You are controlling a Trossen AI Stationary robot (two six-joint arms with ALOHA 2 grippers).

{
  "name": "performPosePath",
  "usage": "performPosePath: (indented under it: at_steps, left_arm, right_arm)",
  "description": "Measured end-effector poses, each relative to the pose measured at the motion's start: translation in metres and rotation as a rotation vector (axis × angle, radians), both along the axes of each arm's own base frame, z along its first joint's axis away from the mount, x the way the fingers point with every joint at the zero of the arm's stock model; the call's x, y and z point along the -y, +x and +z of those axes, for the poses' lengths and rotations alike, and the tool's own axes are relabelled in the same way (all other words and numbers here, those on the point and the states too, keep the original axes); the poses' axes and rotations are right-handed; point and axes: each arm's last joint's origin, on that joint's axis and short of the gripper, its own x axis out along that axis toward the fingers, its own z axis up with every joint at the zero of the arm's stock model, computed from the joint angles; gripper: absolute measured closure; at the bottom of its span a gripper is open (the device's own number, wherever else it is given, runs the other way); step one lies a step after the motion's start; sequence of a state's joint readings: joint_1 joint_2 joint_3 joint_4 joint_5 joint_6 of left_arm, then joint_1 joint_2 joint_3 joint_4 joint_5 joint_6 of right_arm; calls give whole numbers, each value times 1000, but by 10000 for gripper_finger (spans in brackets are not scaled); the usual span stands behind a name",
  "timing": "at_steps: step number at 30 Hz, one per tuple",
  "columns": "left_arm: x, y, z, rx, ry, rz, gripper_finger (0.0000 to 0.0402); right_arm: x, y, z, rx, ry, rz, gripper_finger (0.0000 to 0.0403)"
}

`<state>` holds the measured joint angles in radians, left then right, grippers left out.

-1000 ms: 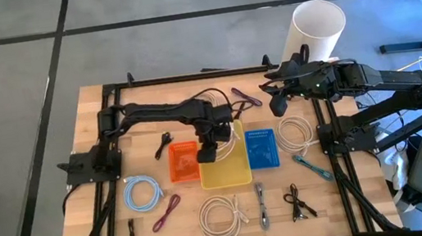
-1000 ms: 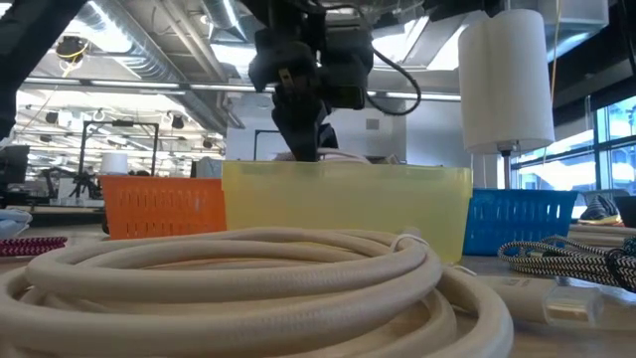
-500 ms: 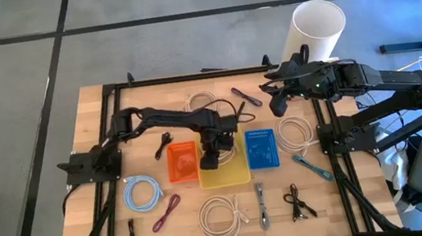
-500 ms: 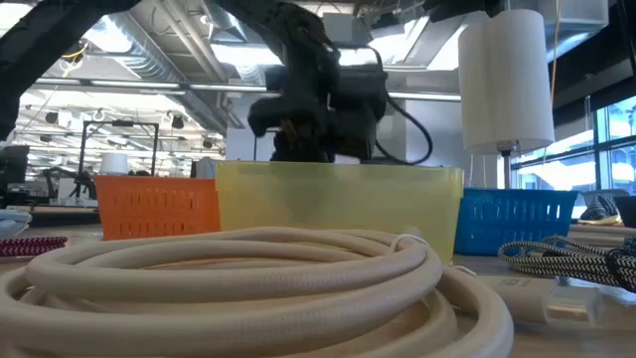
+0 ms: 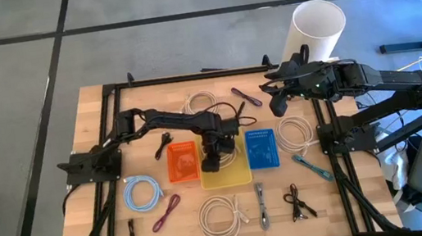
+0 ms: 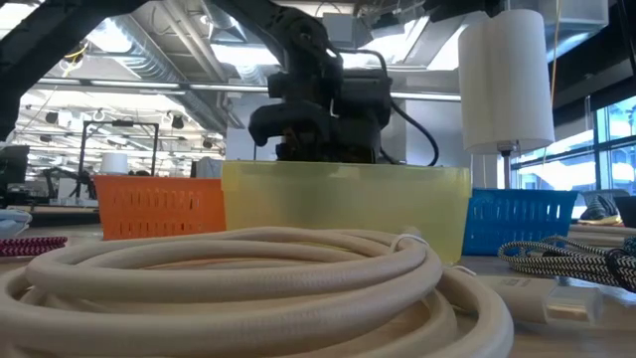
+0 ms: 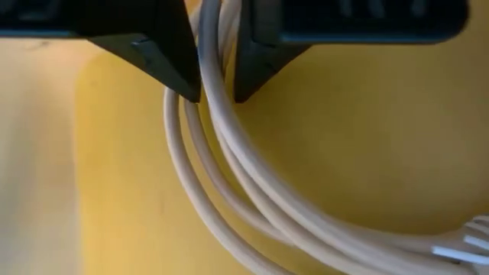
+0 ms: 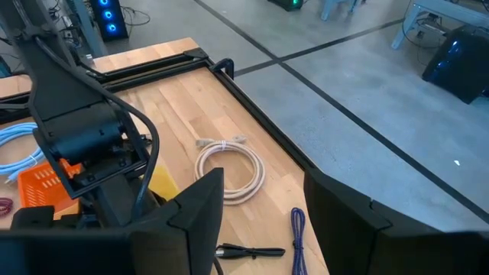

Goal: Pick & Place USB Port
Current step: Put the white usb cable into the yellow bin, then put the black usb cable into the orange bin

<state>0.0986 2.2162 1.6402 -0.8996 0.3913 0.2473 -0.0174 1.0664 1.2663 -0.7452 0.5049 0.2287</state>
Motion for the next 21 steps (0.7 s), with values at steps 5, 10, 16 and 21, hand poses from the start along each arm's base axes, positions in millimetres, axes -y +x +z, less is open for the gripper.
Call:
performPosePath:
  at_steps: [5,10,16,21]
  left_arm:
    - [-1,-2,4,-8,11,3,262]
    - [-11,-4,20,-37,54,25,224]
    - [-22,-6,50,-121,65,62,206]
    - [-28,-12,82,-201,50,83,206]
  right_arm:
    - [0,0,0,-1,-1,0,218]
    - [0,0,0,-1,-1,1,218]
    - [0,0,0,-1,-1,0,218]
    - [0,0,0,-2,-1,1,218]
